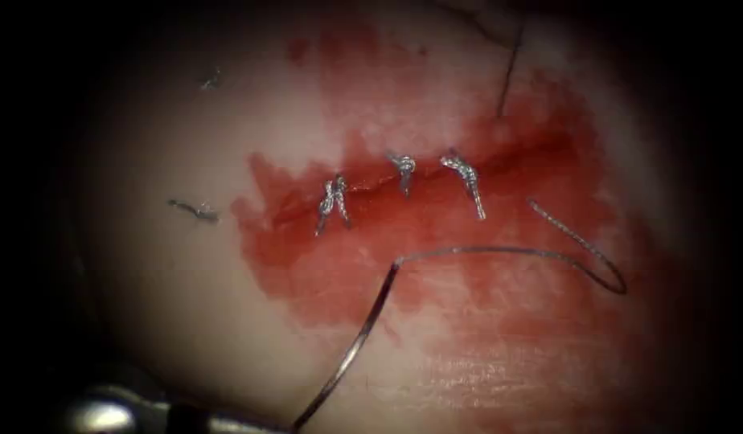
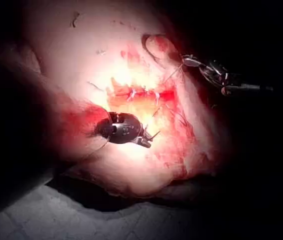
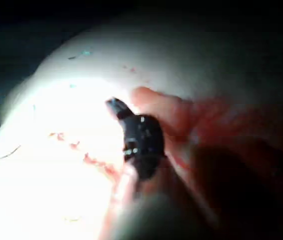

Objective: Wound Closure

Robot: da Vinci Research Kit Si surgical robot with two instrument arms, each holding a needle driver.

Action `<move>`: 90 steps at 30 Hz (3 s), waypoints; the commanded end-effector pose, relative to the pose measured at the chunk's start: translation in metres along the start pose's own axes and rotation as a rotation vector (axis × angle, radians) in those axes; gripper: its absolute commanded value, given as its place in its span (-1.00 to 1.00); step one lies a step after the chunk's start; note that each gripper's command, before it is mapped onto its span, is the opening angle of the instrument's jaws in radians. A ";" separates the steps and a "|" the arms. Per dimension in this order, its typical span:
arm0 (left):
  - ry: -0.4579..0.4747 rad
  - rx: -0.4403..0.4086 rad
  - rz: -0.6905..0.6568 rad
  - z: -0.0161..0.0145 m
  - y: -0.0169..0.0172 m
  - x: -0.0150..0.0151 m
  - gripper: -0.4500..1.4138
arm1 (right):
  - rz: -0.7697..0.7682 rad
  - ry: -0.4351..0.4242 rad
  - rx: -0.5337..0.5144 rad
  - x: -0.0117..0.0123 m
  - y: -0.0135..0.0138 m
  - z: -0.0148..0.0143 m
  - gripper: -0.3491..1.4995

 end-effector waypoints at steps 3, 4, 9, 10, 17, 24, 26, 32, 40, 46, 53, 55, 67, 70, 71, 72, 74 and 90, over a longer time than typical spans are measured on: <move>-0.011 0.030 -0.060 0.0006 -0.0015 -0.0010 -0.37 | -0.003 -0.010 -0.034 -0.0004 -0.0002 -0.0003 0.85; -0.020 0.049 -0.097 0.0005 -0.0019 -0.0012 -0.34 | -0.003 -0.008 -0.032 -0.0005 -0.0004 -0.0007 0.87; -0.008 0.066 -0.369 -0.0016 -0.0033 -0.0027 0.32 | -0.009 0.002 -0.051 -0.0011 -0.0015 -0.0049 0.91; 0.000 0.065 -0.392 -0.0020 -0.0032 -0.0028 0.32 | -0.008 0.001 -0.056 -0.0013 -0.0016 -0.0056 0.91; 0.042 -0.009 -0.426 -0.0050 -0.0013 -0.0026 0.32 | -0.015 -0.004 -0.101 -0.0020 -0.0017 -0.0090 0.93; -0.079 -0.035 -0.458 -0.0091 -0.0003 0.0006 0.32 | -0.044 -0.011 -0.110 -0.0032 -0.0025 -0.0084 0.94; -0.078 -0.005 -0.474 -0.0108 -0.0009 0.0023 0.32 | -0.048 -0.024 -0.111 -0.0037 -0.0027 -0.0080 0.94; -0.135 0.112 -0.477 -0.0103 -0.0015 0.0020 0.32 | -0.049 -0.029 -0.112 -0.0038 -0.0033 -0.0077 0.96; -0.113 0.178 -0.465 0.0054 -0.0003 0.0009 0.27 | -0.050 -0.032 -0.111 -0.0041 -0.0039 -0.0078 0.96; -0.021 0.316 -0.595 0.0161 0.0009 -0.0016 0.26 | -0.053 -0.034 -0.114 -0.0043 -0.0043 -0.0075 0.96; -0.039 0.491 -0.695 0.0191 0.0012 -0.0033 0.28 | -0.056 -0.048 -0.120 -0.0048 -0.0048 -0.0066 0.96; -0.053 0.551 -0.707 0.0190 0.0011 -0.0034 0.29 | -0.058 -0.051 -0.116 -0.0050 -0.0050 -0.0062 0.96; -0.134 0.620 -0.595 0.0206 0.0021 -0.0069 0.12 | -0.058 -0.051 -0.111 -0.0051 -0.0054 -0.0057 0.96; -0.134 0.597 -0.584 0.0187 0.0017 -0.0068 -0.73 | -0.058 -0.051 -0.111 -0.0051 -0.0055 -0.0057 0.96; -0.128 0.605 -0.605 0.0181 0.0014 -0.0064 -0.87 | -0.058 -0.053 -0.107 -0.0051 -0.0056 -0.0057 0.96; -0.092 0.634 -0.645 0.0174 0.0009 -0.0059 -0.89 | -0.057 -0.057 -0.096 -0.0051 -0.0057 -0.0057 0.96; -0.016 0.671 -0.718 0.0153 -0.0004 -0.0037 -0.89 | -0.053 -0.099 -0.015 -0.0053 -0.0070 -0.0059 0.82; -0.038 0.637 -0.658 0.0139 -0.0044 -0.0003 -0.89 | -0.380 -0.333 0.297 -0.0065 -0.0171 -0.0041 0.29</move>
